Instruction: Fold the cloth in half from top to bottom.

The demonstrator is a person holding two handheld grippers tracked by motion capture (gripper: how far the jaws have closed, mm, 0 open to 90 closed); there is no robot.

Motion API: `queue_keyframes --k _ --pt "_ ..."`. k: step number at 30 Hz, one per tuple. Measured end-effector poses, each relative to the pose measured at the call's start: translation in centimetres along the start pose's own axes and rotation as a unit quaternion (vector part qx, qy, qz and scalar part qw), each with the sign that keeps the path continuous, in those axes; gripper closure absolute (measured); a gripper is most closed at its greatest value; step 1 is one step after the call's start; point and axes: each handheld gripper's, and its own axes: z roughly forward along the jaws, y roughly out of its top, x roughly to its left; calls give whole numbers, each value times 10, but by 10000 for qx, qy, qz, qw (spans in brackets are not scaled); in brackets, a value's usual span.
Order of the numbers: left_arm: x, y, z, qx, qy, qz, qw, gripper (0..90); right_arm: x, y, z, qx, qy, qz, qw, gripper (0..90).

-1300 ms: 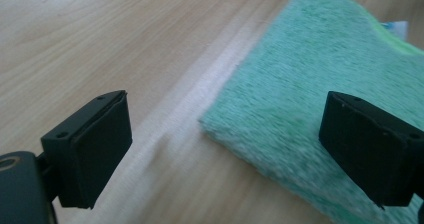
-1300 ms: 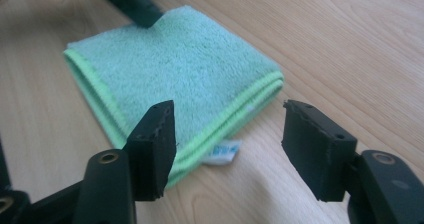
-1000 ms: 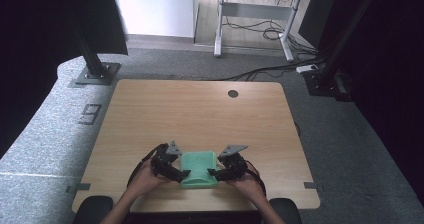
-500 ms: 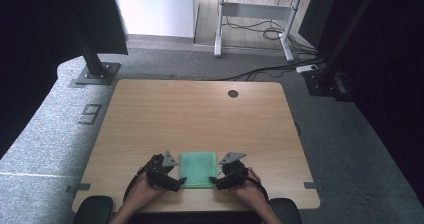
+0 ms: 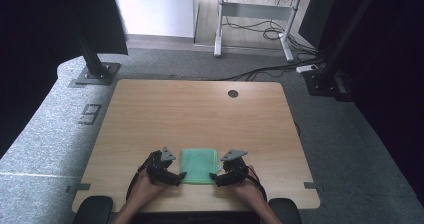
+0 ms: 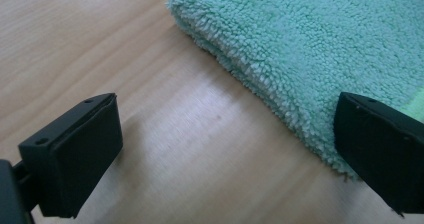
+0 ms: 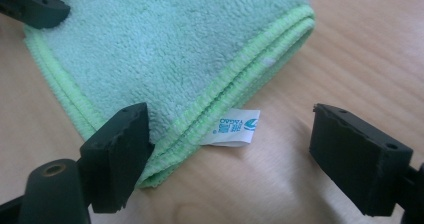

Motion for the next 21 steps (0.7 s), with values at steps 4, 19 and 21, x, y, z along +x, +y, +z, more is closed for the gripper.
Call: queue_keyframes --k 4,19,21 --pt "10 6 7 -47 -1 -89 9999 1 -9 4 5 -65 -98 114 9999 154" --pt "35 29 28 -86 100 -229 9997 0 -38 21 21 -146 -332 334 9988 154" --pt "38 32 29 -88 102 -234 9996 0 -41 22 23 -153 -349 348 9987 154"
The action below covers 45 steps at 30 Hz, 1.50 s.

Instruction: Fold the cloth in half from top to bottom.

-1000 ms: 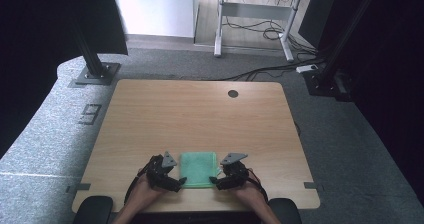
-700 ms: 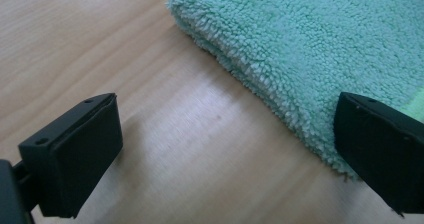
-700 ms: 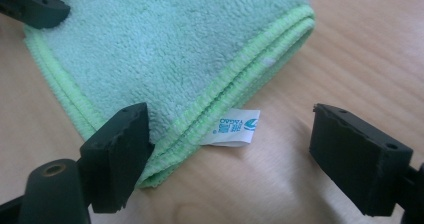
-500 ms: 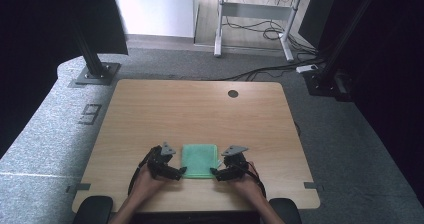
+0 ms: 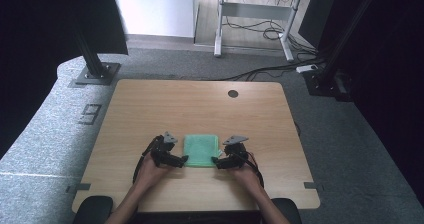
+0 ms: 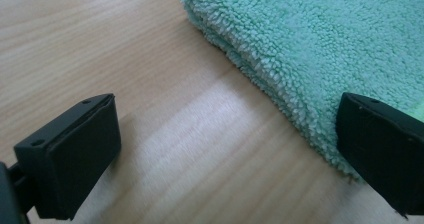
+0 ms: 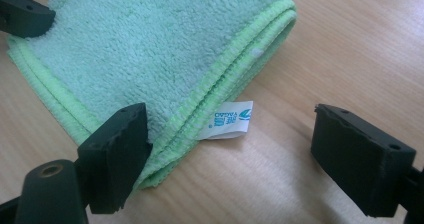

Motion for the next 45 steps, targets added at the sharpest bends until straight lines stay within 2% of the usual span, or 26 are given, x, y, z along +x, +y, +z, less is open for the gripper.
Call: queue_keyframes --k 19,38,45 --pt "25 27 23 -4 104 -95 9999 0 -24 18 17 -6 -187 180 9997 154" --pt "39 45 39 -13 207 -226 9995 0 -47 32 32 -97 -341 333 9988 153" --pt "42 47 40 -40 133 -216 9997 0 -50 32 34 -165 -301 334 9989 148"
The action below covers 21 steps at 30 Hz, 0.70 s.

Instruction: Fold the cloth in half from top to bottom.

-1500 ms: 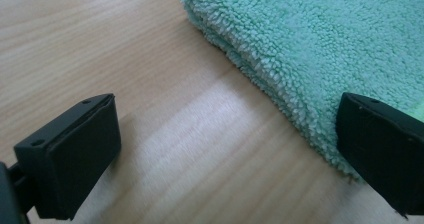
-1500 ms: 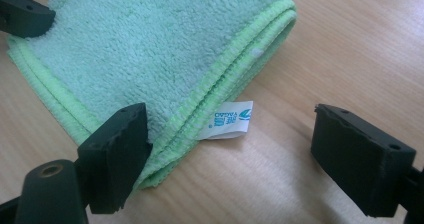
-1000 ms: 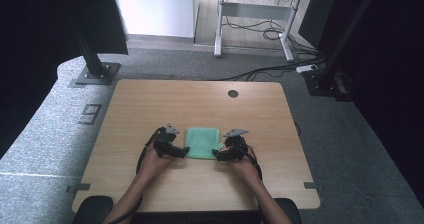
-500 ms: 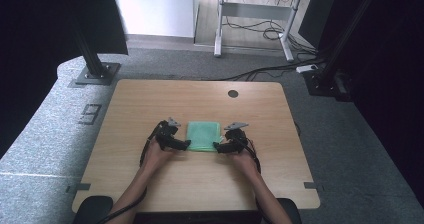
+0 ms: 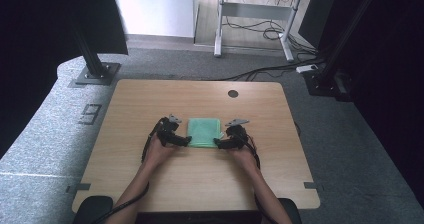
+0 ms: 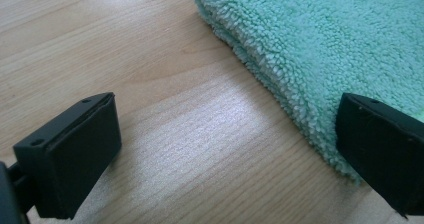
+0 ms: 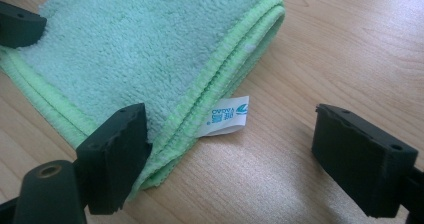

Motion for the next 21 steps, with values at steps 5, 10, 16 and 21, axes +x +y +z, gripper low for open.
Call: queue_keyframes --k 5,10,16,21 --pt "4 1 -3 31 -253 -23 9997 0 -2 0 -1 -19 130 32 9999 124" --pt "1 0 -11 16 -226 69 9997 0 -4 3 -8 -7 129 -19 9999 43" --pt "-7 0 -31 -56 -240 352 9991 0 0 6 -20 25 235 -36 9997 0" --pt "-11 -6 -43 -155 -303 376 9987 0 4 5 -31 79 298 -205 9993 0"
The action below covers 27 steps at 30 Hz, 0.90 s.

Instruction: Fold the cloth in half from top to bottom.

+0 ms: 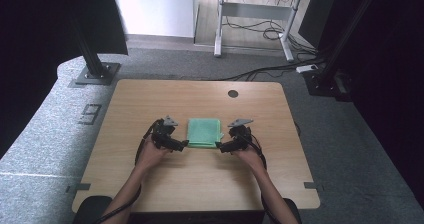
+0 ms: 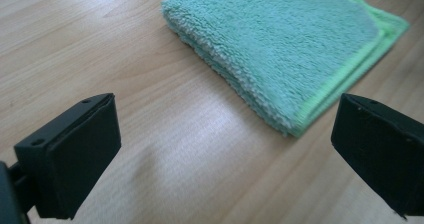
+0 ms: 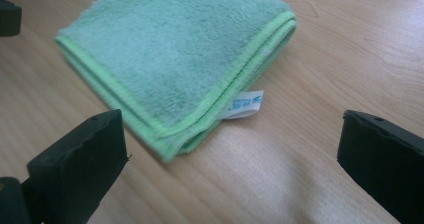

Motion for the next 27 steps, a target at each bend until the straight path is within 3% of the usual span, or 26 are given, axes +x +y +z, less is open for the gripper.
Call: queue_keyframes --k 10,15,27 --pt "-8 -10 -23 -110 -14 74 9999 0 8 -2 -23 -15 55 -227 9997 0" --pt "-14 -18 -38 -99 57 216 9997 0 13 -7 -37 -78 79 -282 9995 0" --pt "-20 -42 -56 -115 93 257 9996 0 13 -33 -65 -124 -146 -275 9994 0"
